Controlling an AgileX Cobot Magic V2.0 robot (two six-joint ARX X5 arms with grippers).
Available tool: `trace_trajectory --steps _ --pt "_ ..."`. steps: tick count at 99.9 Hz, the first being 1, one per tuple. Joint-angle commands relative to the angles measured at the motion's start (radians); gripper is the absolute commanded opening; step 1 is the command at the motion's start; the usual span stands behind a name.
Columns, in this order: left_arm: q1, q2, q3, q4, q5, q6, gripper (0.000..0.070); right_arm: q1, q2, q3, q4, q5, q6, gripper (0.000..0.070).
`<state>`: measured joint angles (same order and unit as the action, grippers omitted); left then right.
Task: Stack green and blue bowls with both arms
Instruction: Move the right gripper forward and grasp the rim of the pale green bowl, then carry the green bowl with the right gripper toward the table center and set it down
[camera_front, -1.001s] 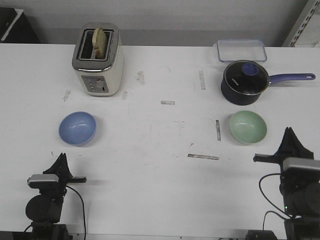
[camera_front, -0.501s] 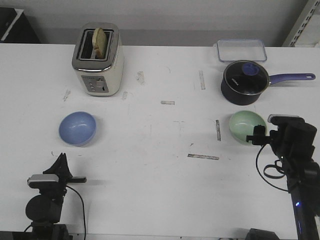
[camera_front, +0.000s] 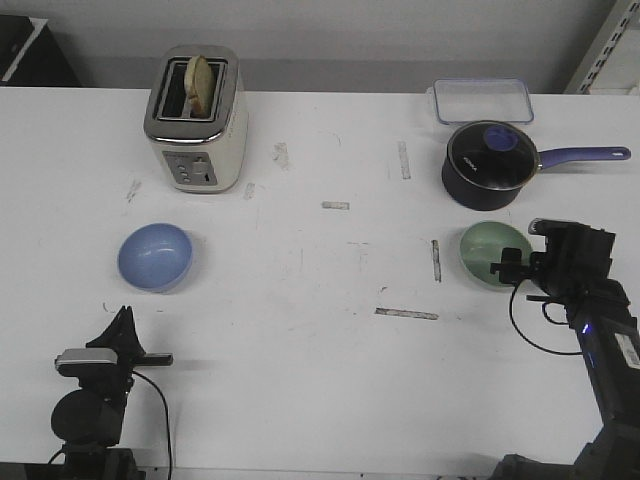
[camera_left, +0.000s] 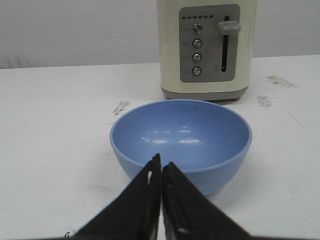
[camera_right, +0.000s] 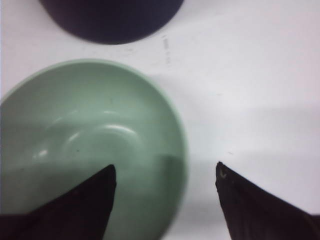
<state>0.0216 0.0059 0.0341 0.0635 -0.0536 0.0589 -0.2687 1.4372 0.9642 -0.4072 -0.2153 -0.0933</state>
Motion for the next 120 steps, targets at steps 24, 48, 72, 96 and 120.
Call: trace_trajectory --steps 24,48,72,96,120 --pt "0.0 -0.002 -0.021 0.013 0.001 0.001 0.0001 0.0 0.057 0.016 0.025 -0.01 -0.009 0.0041" --pt "0.0 -0.002 -0.021 0.013 0.001 0.001 0.0001 0.001 0.048 0.045 0.021 -0.023 0.017 0.0005" --pt "0.0 -0.002 -0.021 0.013 0.001 0.001 0.0001 0.08 0.006 0.199 -0.11 -0.191 0.057 0.0005" --pt "0.0 -0.002 -0.021 0.013 0.001 0.001 0.0001 0.355 0.003 0.277 -0.207 -0.23 0.097 0.0005" --pt "0.0 -0.002 -0.021 0.013 0.001 0.001 0.0001 0.678 0.03 0.273 -0.253 -0.143 0.096 0.0005"
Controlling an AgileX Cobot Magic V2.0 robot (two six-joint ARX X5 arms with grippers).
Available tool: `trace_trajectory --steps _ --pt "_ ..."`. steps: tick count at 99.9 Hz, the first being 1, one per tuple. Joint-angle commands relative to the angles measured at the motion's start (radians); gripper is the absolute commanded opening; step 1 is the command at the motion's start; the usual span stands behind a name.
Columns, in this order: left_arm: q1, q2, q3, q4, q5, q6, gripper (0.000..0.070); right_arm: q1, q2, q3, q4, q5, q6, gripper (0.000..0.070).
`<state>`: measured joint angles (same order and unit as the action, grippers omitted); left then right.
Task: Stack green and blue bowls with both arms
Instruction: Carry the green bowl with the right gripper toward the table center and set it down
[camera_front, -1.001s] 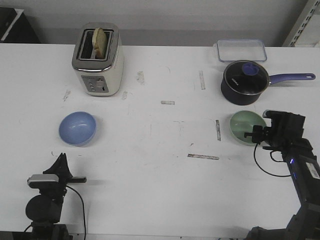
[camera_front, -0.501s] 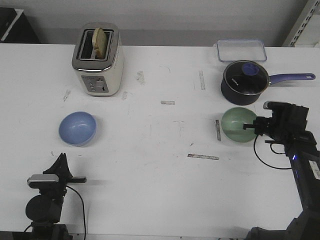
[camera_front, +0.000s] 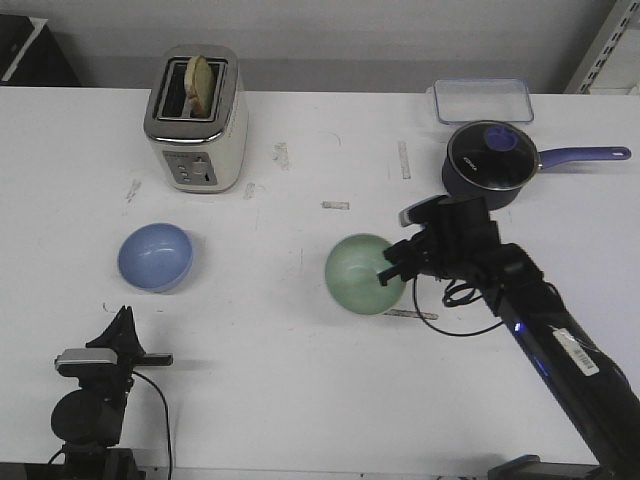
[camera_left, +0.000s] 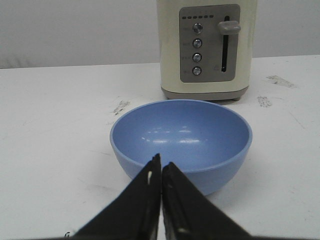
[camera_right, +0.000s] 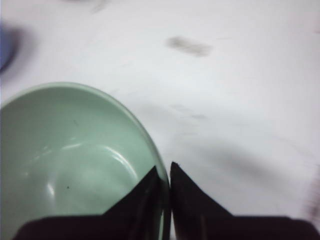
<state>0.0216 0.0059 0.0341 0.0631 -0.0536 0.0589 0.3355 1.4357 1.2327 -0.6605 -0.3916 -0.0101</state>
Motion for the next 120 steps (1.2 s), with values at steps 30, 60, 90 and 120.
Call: trace_trajectory --steps 30,60,90,120 --pt "0.0 -0.002 -0.021 0.013 0.001 0.001 0.0002 0.309 0.154 -0.021 0.015 0.137 0.006 0.0005" --pt "0.0 -0.002 -0.021 0.013 0.001 0.001 0.0001 0.33 0.235 -0.021 0.041 0.167 0.003 0.0006" --pt "0.0 -0.002 -0.021 0.013 0.001 0.001 0.0001 0.33 0.225 -0.011 0.047 0.099 0.005 0.0395" --pt "0.0 -0.002 -0.021 0.015 0.001 0.001 0.0001 0.294 0.053 0.056 0.072 0.11 0.011 0.0338"
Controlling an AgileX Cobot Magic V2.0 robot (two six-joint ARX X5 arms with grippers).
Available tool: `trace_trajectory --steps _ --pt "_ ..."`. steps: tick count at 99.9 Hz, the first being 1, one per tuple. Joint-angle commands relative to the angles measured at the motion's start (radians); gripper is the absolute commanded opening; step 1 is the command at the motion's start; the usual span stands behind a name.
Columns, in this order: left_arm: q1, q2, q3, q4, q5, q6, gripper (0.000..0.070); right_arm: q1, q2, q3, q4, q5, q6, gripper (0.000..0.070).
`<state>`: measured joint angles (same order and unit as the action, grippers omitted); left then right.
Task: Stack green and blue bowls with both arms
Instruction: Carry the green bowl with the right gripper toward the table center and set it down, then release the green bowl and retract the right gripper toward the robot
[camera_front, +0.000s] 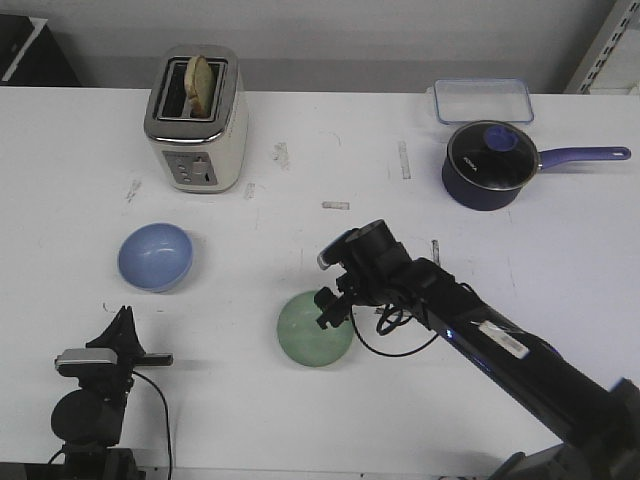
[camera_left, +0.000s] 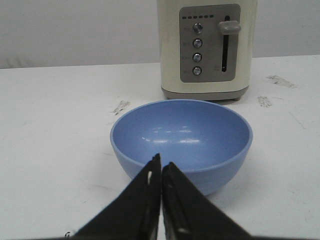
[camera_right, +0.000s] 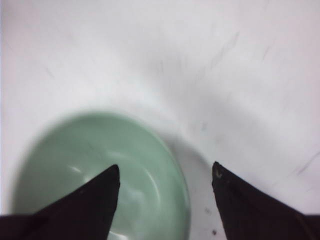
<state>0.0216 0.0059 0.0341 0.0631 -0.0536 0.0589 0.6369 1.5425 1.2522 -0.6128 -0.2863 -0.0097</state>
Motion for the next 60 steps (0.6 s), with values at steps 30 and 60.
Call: trace_trajectory --steps 30,60 --pt "0.0 -0.002 -0.021 0.018 0.001 0.001 0.0002 -0.165 -0.361 0.037 -0.016 0.197 0.012 0.0" --pt "0.0 -0.002 -0.021 0.071 0.001 -0.005 0.0001 -0.417 -0.641 -0.21 -0.032 0.313 0.003 0.0"
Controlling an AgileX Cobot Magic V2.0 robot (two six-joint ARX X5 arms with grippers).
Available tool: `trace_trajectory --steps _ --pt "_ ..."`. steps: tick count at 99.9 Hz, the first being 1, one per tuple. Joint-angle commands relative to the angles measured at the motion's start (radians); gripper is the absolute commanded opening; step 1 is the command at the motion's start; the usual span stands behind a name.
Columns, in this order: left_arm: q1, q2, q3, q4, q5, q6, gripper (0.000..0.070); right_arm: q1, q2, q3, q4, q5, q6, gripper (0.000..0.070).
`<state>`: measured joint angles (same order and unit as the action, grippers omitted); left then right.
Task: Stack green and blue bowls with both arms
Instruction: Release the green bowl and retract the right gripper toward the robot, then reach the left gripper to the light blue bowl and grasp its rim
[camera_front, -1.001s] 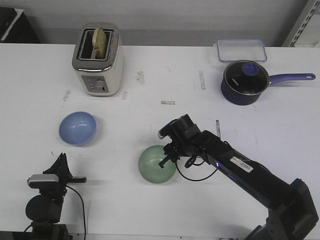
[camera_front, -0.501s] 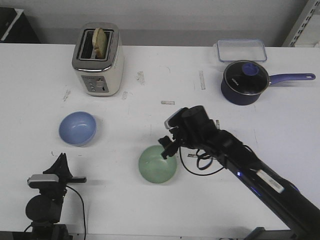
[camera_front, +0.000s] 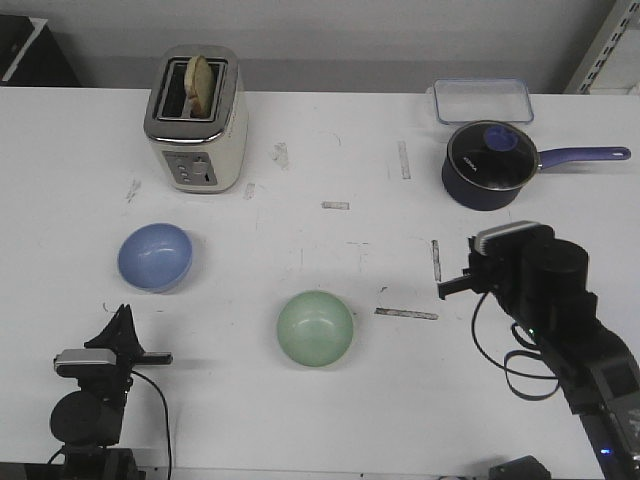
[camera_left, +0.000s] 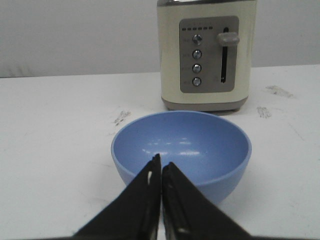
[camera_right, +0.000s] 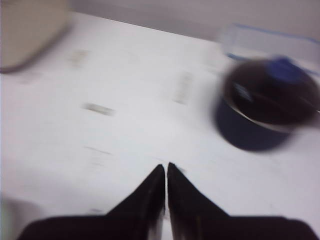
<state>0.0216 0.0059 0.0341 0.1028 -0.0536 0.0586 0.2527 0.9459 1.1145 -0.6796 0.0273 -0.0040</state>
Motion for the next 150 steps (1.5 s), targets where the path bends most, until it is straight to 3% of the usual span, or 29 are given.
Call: trace_trajectory --steps 1,23,51,69,88,116,150 --pt "0.0 -0.002 -0.021 0.036 0.0 -0.008 0.0001 -0.04 -0.055 -0.088 0.042 0.0 -0.002 0.0" --pt "0.0 -0.001 0.04 0.108 -0.004 -0.176 0.0001 -0.124 -0.265 -0.398 0.197 -0.001 0.012 0.0" --pt "0.0 0.158 0.38 -0.066 -0.003 -0.175 0.0026 -0.124 -0.312 -0.512 0.256 0.0 0.006 0.0" --pt "0.0 0.425 0.7 -0.239 -0.003 -0.125 0.0242 -0.124 -0.283 -0.512 0.303 -0.001 0.007 0.0" --pt "0.005 0.693 0.97 -0.433 -0.011 -0.105 0.0582 -0.124 -0.258 -0.512 0.313 -0.001 0.007 0.0" --pt "0.076 1.024 1.065 -0.602 -0.021 -0.156 0.0583 -0.124 -0.25 -0.512 0.314 -0.002 0.007 0.0" --pt "0.145 1.366 1.065 -0.628 0.054 -0.197 0.0571 -0.124 -0.25 -0.512 0.312 -0.005 0.007 0.0"
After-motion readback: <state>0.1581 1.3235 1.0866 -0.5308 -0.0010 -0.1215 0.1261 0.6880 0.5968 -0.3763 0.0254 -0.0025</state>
